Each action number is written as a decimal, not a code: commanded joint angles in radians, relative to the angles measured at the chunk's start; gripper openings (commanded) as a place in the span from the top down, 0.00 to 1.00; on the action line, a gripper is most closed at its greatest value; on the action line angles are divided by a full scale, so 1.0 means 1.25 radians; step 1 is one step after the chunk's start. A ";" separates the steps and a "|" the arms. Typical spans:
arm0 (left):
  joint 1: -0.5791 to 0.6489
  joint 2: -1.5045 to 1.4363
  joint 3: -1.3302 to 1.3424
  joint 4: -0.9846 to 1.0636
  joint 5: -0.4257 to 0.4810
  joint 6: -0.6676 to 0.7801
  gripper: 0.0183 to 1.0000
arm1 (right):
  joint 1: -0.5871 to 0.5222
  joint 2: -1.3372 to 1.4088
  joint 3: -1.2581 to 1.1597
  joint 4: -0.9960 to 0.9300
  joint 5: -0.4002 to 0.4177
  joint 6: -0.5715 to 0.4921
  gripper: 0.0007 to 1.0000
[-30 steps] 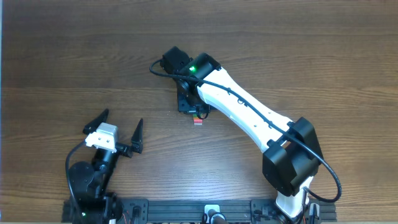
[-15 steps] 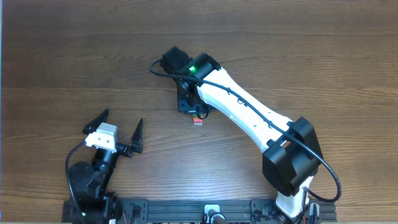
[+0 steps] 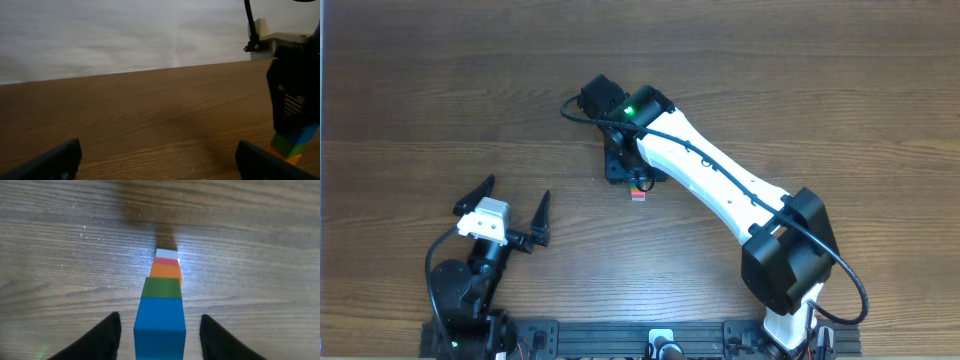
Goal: Stack Cubes
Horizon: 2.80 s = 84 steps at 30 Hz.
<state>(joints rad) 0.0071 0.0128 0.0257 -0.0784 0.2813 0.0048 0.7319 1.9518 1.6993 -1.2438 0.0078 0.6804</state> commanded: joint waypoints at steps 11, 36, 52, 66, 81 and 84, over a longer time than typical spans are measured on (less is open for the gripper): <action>-0.004 -0.007 -0.006 0.003 0.005 0.014 0.00 | -0.014 0.013 -0.002 0.006 0.003 -0.022 0.01; -0.004 -0.007 -0.006 0.003 0.005 0.014 0.00 | -0.421 -0.343 0.145 -0.037 0.222 -0.413 0.01; -0.004 -0.007 -0.006 0.003 0.005 0.014 0.00 | -0.602 -1.068 -0.588 0.372 -0.055 -0.496 0.01; -0.004 -0.007 -0.006 0.003 0.005 0.014 0.00 | -0.613 -1.492 -0.970 0.579 -0.126 -0.495 0.01; -0.004 -0.007 -0.006 0.003 0.005 0.014 0.00 | -0.619 -1.557 -1.180 0.764 -0.144 -0.515 0.01; -0.004 -0.007 -0.006 0.003 0.005 0.014 0.00 | -0.619 -1.557 -1.206 0.807 -0.150 -0.515 0.01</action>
<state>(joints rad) 0.0071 0.0109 0.0250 -0.0780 0.2813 0.0048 -0.0341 0.0147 0.2188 -0.2630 -0.1509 0.0479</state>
